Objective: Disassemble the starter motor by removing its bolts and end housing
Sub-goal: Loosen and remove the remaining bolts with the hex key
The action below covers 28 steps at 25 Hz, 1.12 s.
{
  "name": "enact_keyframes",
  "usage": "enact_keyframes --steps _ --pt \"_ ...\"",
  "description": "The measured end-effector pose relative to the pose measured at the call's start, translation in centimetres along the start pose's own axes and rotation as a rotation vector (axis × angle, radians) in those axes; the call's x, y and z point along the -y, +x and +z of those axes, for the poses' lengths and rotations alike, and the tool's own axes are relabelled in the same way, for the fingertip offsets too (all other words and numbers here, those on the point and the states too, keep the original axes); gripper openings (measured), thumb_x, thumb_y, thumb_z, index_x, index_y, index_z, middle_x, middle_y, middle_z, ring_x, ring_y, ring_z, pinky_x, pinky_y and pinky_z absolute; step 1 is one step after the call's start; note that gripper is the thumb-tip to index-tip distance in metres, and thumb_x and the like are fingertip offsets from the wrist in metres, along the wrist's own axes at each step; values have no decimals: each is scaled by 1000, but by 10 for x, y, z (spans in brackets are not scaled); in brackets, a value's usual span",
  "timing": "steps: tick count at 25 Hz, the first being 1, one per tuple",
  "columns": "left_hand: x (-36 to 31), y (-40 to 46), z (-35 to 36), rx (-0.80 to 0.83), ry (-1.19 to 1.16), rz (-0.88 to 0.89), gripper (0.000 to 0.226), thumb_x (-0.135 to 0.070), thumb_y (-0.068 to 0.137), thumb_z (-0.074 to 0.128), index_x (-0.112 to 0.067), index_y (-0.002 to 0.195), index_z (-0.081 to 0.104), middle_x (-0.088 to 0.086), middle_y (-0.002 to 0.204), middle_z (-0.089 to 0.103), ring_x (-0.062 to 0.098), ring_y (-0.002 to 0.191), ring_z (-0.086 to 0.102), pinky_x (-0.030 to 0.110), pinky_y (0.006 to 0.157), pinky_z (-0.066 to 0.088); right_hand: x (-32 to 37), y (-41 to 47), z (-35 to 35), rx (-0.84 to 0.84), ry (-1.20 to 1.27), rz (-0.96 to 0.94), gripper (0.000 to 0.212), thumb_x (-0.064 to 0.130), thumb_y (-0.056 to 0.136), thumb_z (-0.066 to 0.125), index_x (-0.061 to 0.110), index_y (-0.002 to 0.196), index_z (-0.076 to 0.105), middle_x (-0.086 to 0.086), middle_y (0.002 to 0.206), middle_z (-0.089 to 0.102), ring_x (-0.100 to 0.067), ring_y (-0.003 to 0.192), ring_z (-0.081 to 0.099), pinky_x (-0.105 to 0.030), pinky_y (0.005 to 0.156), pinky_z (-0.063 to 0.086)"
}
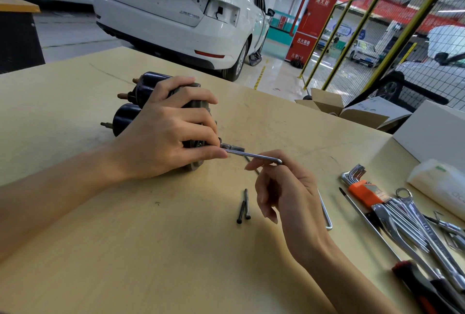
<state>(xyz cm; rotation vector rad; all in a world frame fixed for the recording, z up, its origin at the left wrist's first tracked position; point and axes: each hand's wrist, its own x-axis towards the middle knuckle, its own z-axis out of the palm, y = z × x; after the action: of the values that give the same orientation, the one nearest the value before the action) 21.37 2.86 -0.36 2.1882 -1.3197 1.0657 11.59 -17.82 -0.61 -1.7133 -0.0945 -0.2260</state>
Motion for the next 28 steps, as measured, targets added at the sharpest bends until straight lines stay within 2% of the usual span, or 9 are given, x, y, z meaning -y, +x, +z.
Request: enact_keyframes --steps 3,5,7,9,13,18,28 --pt "0 0 1 -6 -2 -2 26 -47 91 62 -27 83 77 -15 93 72 19 124 54 46 114 24 -1 0 1 -31 -27 3 46 1 99 32 21 83 70 -6 49 46 -14 41 39 -25 38 30" --pt "0 0 1 -13 -4 -6 26 -47 90 63 -26 81 77 -15 92 72 19 123 54 46 114 24 -2 -1 3 -78 -44 19 37 6 99 36 27 95 67 -3 51 48 -13 42 41 -22 39 32" --pt "0 0 1 -15 -5 -9 26 -47 90 64 -26 80 76 -15 92 71 19 122 55 45 114 24 -3 0 3 -130 -25 35 31 7 98 38 28 107 60 0 52 50 -12 41 41 -20 39 32" --pt "0 0 1 -17 -8 -10 27 -47 89 64 -26 80 76 -15 92 71 19 122 55 45 114 23 -3 2 2 -172 10 42 29 7 98 39 26 109 57 2 53 52 -11 41 41 -19 37 32" --pt "0 0 0 -20 -9 -18 26 -48 88 66 -25 79 75 -15 91 71 20 121 56 45 113 24 -1 2 1 -157 73 62 25 16 101 39 19 98 63 0 53 49 -12 41 38 -21 37 30" --pt "0 0 0 -15 -15 -24 27 -49 88 65 -25 79 75 -15 91 71 19 122 55 45 114 24 -1 3 1 -88 129 139 48 28 103 38 15 67 67 -5 51 44 -15 39 37 -22 36 26" --pt "0 -1 1 -14 5 -16 27 -48 86 67 -24 78 74 -14 91 71 20 123 56 46 114 24 -4 8 -1 54 283 218 59 47 100 31 15 61 62 -4 48 41 -16 37 34 -19 36 27"
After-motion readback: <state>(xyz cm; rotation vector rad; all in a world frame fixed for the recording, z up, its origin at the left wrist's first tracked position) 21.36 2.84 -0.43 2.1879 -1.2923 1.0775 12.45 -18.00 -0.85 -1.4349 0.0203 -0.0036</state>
